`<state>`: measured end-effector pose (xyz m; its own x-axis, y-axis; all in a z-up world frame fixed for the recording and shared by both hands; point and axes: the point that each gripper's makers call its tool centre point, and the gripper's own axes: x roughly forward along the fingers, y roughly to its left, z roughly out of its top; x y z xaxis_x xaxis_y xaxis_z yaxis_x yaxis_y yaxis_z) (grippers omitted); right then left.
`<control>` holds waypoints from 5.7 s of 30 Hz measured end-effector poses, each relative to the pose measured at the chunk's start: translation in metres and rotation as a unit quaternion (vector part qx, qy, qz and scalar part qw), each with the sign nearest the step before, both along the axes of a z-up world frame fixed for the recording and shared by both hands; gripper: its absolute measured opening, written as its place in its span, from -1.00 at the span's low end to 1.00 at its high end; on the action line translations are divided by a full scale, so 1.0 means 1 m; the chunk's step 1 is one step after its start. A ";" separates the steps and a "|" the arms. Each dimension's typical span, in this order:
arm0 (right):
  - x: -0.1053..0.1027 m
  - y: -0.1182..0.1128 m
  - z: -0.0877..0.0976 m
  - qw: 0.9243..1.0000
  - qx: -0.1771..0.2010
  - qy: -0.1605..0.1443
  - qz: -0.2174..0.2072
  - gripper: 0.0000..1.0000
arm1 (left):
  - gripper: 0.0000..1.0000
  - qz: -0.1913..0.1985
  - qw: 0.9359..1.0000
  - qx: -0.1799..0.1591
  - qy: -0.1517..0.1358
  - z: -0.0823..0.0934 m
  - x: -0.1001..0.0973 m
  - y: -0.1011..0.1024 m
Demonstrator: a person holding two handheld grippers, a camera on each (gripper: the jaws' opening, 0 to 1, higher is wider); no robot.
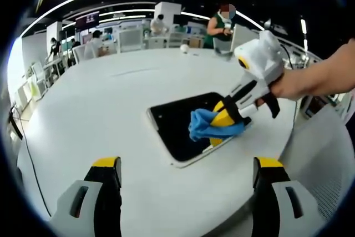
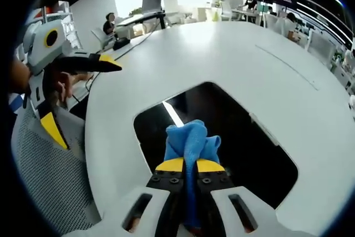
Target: Wipe the mirror surface with the cleaning cloth until all visible marks leave the cleaned area.
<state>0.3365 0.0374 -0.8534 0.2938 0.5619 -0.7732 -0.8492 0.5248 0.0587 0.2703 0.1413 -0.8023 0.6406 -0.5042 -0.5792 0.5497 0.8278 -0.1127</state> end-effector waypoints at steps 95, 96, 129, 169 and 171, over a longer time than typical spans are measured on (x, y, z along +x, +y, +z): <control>0.091 -0.005 0.000 1.000 -0.005 -0.023 0.006 -0.99 | 0.98 0.010 1.000 0.002 0.012 -0.006 0.000 0.005; 0.090 -0.006 0.000 1.000 -0.005 -0.021 0.005 -0.99 | 0.98 0.010 1.000 0.002 0.013 -0.006 0.000 0.005; 0.090 -0.022 0.001 1.000 -0.012 -0.017 -0.004 -0.99 | 0.98 0.004 1.000 0.005 0.012 -0.004 -0.002 0.003; 0.086 -0.040 0.002 0.998 -0.015 -0.036 -0.048 -0.99 | 0.98 0.006 1.000 0.007 0.012 -0.005 -0.002 0.003; 0.086 -0.040 0.001 0.998 -0.015 -0.038 -0.051 -0.99 | 0.98 0.007 1.000 0.007 0.011 -0.005 -0.002 0.003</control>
<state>0.4222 -0.0031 -0.8524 0.4073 0.5027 -0.7625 -0.7925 0.6095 -0.0214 0.2687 0.1446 -0.8070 0.6340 -0.4876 -0.6003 0.5363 0.8364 -0.1131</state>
